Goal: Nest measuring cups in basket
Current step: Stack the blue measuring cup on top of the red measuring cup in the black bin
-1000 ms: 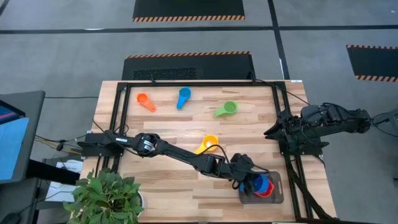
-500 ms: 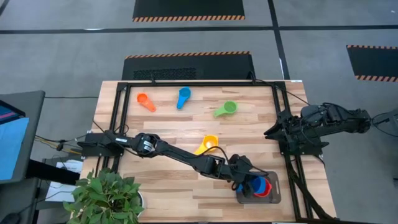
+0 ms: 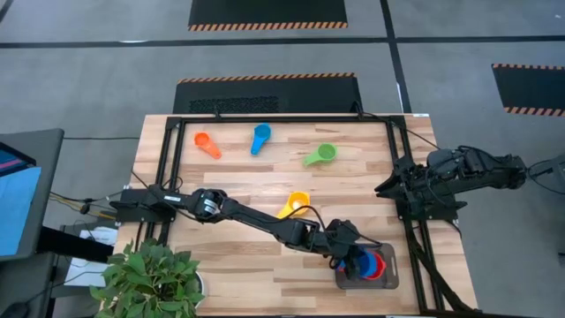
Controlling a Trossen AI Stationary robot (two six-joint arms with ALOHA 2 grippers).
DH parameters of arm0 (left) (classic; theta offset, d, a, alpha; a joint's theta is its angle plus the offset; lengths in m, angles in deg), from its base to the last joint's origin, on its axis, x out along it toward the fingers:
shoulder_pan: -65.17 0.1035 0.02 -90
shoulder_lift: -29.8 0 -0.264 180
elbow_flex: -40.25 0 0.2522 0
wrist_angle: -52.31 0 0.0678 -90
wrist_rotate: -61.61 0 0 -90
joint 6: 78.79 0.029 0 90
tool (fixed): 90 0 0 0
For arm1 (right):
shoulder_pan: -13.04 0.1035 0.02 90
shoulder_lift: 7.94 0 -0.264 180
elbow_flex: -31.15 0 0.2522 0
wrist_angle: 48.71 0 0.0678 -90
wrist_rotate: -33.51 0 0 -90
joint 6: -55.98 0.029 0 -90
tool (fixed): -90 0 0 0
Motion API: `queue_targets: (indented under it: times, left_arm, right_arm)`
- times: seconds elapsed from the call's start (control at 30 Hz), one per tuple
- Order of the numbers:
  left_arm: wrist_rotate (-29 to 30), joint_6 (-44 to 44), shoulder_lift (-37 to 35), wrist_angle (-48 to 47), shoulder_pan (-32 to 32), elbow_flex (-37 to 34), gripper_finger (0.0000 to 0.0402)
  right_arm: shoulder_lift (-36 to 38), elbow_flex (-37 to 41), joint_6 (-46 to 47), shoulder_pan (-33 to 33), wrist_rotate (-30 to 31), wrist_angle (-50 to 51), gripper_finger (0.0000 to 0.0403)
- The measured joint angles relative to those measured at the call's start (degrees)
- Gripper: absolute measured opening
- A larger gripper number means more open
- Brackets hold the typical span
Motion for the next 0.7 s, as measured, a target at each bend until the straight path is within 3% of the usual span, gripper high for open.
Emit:
queue_targets:
  times: [0.23, 0.7]
  left_arm:
    - [0.01, -1.41, 0.00, 0.22, 0.02, 0.00, 0.0078]
    - [-0.21, -1.28, 0.00, 4.02, 0.46, 0.00, 0.0080]
  right_arm:
    - [0.01, 0.00, 0.00, 0.01, -0.01, -0.01, 0.0118]
    - [0.01, 0.00, 0.02, 0.00, -0.01, -0.02, 0.0118]
